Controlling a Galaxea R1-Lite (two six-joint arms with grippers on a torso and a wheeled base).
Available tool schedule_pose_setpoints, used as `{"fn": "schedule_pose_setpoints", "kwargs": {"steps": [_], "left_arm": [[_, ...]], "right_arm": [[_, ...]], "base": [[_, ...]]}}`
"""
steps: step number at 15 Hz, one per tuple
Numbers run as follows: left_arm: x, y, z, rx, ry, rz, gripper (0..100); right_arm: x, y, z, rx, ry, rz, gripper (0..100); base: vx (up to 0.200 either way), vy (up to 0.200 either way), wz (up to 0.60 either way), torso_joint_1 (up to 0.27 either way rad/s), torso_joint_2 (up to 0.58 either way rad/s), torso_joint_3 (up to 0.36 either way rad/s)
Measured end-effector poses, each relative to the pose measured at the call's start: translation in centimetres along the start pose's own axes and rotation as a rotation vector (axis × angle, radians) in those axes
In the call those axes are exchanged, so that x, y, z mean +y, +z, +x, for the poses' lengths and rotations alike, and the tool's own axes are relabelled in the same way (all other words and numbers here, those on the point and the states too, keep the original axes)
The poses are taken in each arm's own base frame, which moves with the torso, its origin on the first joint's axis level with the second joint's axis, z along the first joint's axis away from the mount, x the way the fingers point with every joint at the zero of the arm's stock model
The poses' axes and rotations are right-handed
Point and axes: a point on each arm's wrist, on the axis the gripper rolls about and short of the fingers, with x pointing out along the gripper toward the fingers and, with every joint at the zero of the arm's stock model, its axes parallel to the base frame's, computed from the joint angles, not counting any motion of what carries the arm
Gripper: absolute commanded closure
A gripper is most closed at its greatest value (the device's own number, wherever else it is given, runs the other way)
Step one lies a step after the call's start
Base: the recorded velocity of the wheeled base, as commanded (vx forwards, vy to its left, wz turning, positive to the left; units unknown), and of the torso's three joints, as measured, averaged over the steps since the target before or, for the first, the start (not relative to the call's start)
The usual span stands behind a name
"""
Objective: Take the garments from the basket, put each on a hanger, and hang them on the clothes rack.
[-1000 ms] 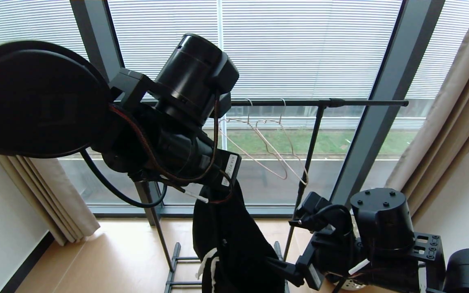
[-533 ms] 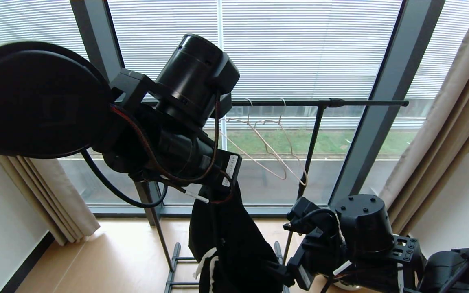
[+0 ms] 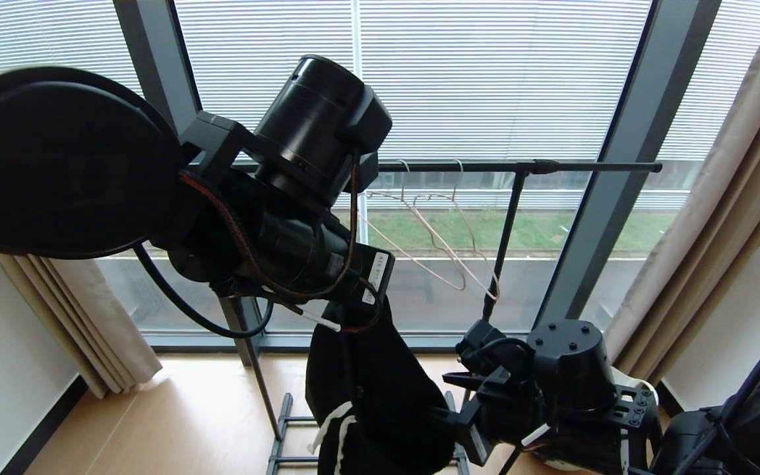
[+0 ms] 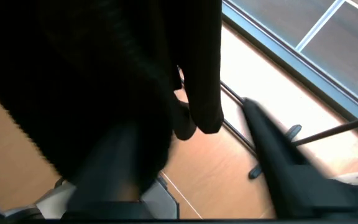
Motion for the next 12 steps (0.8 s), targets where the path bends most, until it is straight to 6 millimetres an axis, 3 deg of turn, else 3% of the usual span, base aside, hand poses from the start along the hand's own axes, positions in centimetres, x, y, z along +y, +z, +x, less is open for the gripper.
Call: {"fn": "schedule_pose_setpoints", "kwargs": {"steps": [4, 8, 9, 12], "left_arm": [[0.0, -0.2, 0.1, 0.006, 0.003, 0.000, 100], [0.3, -1.0, 0.4, 0.041, 0.011, 0.012, 100], [0.4, -1.5, 0.5, 0.059, 0.015, 0.026, 0], [1.3, -3.5, 0.4, 0.116, 0.028, 0.086, 0]], "right_arm": [[-0.2, -0.1, 0.1, 0.002, -0.008, 0.004, 100], [-1.7, 0.9, -0.3, -0.038, -0.057, 0.028, 100], [-2.1, 1.1, -0.4, -0.050, -0.072, 0.033, 100], [-3.8, 2.1, -1.5, -0.098, -0.133, 0.055, 100]], "base": [[0.000, 0.000, 0.00, 0.000, 0.00, 0.000], [0.000, 0.000, 0.00, 0.000, 0.00, 0.000], [0.000, 0.000, 0.00, 0.000, 0.00, 0.000], [0.000, 0.000, 0.00, 0.000, 0.00, 0.000]]}}
